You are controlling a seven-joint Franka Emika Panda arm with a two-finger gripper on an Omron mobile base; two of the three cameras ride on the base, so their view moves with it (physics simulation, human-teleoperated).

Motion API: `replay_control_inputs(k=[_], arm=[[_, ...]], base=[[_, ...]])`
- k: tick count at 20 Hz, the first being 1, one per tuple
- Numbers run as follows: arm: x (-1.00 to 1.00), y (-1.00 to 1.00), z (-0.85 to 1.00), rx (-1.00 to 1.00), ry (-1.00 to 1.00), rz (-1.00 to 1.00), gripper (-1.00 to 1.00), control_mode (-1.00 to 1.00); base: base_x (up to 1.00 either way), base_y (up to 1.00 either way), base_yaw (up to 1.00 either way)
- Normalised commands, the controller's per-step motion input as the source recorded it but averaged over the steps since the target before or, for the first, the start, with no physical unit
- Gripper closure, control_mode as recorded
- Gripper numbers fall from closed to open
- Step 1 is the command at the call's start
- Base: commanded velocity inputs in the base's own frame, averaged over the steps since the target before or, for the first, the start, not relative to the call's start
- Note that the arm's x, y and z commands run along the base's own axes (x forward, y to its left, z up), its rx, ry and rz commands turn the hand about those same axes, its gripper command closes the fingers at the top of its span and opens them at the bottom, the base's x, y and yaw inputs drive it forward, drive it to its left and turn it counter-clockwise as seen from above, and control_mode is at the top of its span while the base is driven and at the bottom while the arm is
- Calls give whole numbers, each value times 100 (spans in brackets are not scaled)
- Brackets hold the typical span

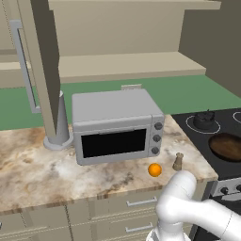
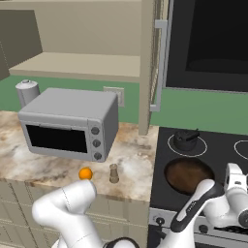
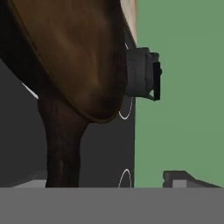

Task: Pick the pan from the cabinet and place it on the stove. Then turn on the stove burner for the pan.

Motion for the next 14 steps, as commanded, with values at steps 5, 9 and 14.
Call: replay_control_inputs(k=[5,9,14], arm=[[0,6,-13,-3,3,0,-100,-100],[0,3,0,-3,15,0,-100,-100],[0,6,-5,-4,19,0,-100,-100]], base=[[0,0,0],[0,0,0],[0,0,0]])
